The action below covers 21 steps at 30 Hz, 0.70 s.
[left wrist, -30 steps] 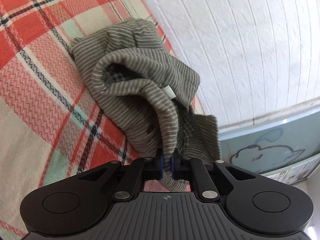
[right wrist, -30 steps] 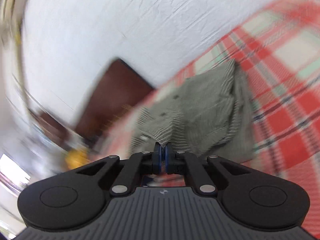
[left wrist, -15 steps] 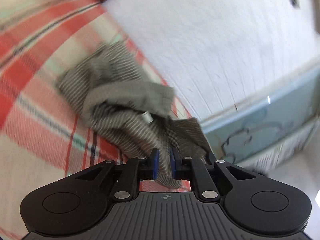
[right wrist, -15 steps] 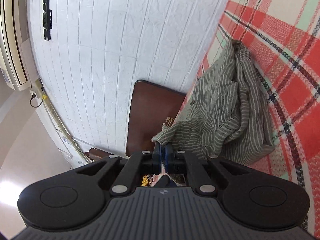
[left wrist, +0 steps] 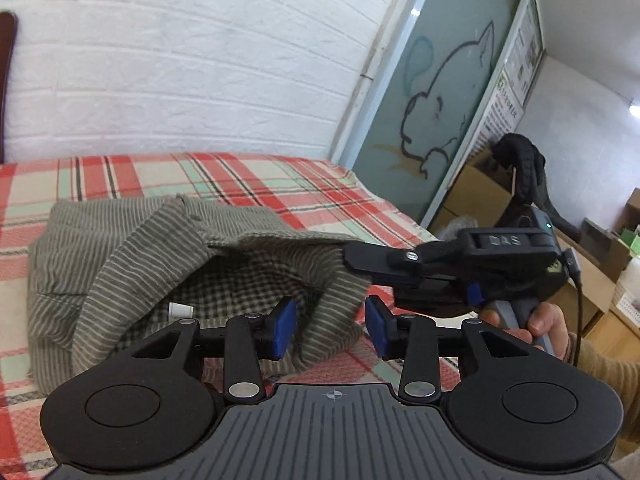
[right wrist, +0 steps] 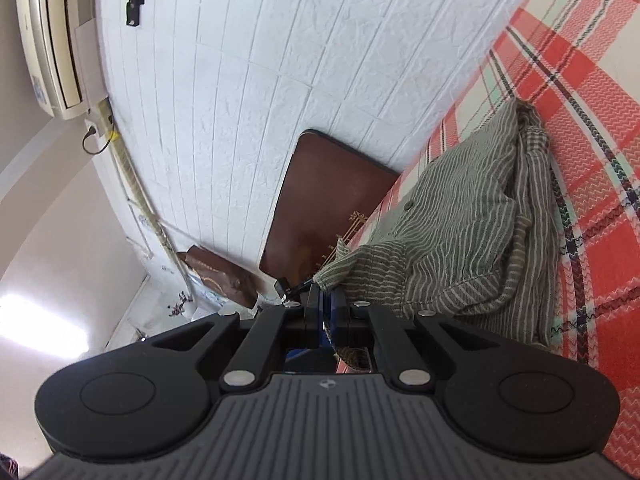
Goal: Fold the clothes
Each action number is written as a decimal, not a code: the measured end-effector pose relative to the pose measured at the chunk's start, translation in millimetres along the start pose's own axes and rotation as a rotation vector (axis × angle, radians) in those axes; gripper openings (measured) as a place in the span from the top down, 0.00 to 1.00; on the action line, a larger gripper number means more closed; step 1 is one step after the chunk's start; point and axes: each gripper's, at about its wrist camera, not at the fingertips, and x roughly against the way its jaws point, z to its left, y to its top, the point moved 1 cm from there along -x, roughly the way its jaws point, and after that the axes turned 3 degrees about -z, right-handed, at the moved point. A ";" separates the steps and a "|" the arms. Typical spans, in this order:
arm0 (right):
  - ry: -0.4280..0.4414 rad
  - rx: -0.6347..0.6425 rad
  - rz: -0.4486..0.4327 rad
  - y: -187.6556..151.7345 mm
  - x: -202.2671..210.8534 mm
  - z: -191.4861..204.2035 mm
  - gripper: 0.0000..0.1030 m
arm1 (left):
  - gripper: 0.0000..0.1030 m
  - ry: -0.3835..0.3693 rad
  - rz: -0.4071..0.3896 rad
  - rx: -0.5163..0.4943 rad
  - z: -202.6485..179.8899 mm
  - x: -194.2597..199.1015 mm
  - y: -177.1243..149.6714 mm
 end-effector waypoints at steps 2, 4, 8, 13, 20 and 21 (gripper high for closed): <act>-0.005 0.002 0.002 0.4 2.6 -1.5 0.94 | 0.43 -0.028 0.019 0.050 8.8 -9.7 -0.2; -0.014 0.002 0.001 0.7 5.1 -3.5 0.94 | 0.43 -0.053 0.028 0.095 15.5 -17.8 -2.1; -0.082 0.006 -0.007 -1.3 9.4 -6.8 0.92 | 0.94 -0.071 0.040 0.169 24.1 -30.7 -9.9; -0.276 0.179 -0.016 -4.3 18.7 14.5 0.76 | 0.96 -0.001 0.024 0.156 17.6 -32.2 -16.2; -0.445 0.661 0.089 -8.2 -14.1 84.1 0.59 | 0.95 0.066 0.018 0.000 -15.3 -29.2 -17.9; -0.470 0.731 0.125 -10.5 -23.5 89.2 0.59 | 0.95 0.073 0.016 -0.014 -18.5 -28.1 -17.9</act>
